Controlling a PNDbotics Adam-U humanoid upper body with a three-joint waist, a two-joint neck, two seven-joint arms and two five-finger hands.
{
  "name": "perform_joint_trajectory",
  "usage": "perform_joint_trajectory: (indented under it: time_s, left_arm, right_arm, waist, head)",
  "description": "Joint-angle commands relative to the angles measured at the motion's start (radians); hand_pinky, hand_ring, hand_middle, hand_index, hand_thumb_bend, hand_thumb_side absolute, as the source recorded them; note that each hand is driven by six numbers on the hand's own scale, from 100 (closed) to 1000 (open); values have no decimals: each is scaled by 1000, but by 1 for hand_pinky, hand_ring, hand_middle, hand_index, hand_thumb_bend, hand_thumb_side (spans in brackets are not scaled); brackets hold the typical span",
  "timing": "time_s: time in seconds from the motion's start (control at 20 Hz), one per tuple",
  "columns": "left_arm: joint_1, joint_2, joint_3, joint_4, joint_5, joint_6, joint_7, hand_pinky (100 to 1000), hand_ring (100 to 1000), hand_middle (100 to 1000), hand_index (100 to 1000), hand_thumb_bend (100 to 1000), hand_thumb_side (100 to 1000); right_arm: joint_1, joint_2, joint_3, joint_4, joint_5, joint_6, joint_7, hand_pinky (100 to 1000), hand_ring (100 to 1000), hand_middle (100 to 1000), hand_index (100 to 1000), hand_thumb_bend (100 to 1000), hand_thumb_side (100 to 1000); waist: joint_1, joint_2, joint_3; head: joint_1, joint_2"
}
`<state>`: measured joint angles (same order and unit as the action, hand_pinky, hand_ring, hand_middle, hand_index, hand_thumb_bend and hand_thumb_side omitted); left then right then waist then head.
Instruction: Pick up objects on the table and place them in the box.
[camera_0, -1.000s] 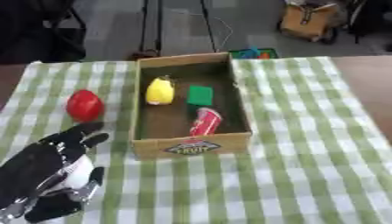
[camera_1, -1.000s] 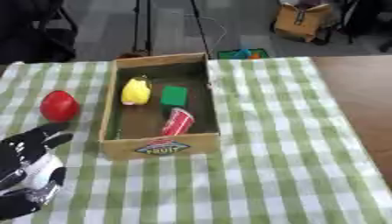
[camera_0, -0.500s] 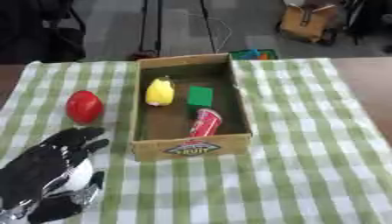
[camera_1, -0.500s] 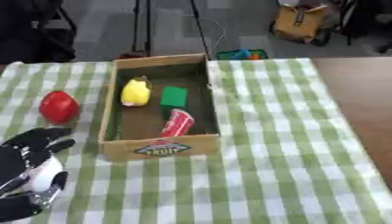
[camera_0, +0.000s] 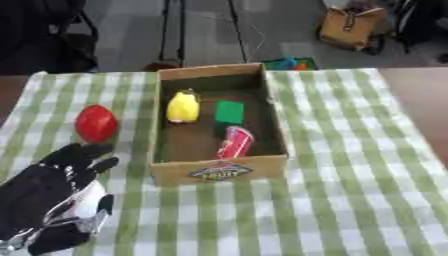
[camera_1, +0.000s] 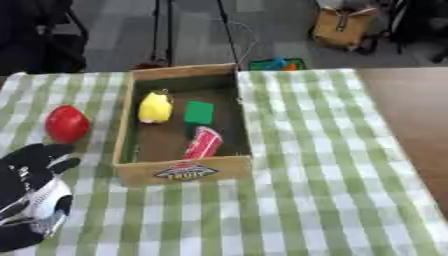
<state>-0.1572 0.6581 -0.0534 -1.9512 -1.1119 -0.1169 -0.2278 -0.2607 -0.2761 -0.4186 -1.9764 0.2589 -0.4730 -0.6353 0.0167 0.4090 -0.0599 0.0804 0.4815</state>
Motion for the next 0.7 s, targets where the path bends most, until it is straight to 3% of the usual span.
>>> perform_joint_trajectory:
  time_s: [0.05, 0.2, 0.7]
  left_arm:
    - [-1, 18, 20, 8, -2, 10, 1, 1000, 1000, 1000, 1000, 100, 946]
    - [0, 17, 18, 29, 25, 7, -12, 1000, 1000, 1000, 1000, 100, 1000]
    - [-11, 17, 20, 99, 109, -20, -51, 1000, 1000, 1000, 1000, 100, 1000]
  right_arm:
    - [-5, -13, -10, -24, -4, -3, -10, 547, 532, 501, 558, 100, 734]
    - [-5, -12, -10, -24, -4, -2, -11, 546, 532, 501, 559, 100, 733]
    - [-5, -11, -11, -24, -5, 0, -18, 546, 533, 499, 557, 100, 729]
  waist:
    - [-2, -15, 2]
    - [-2, -13, 2]
    - [-4, -10, 1]
  head:
    - [1, -13]
    - [2, -13]
    - [3, -18]
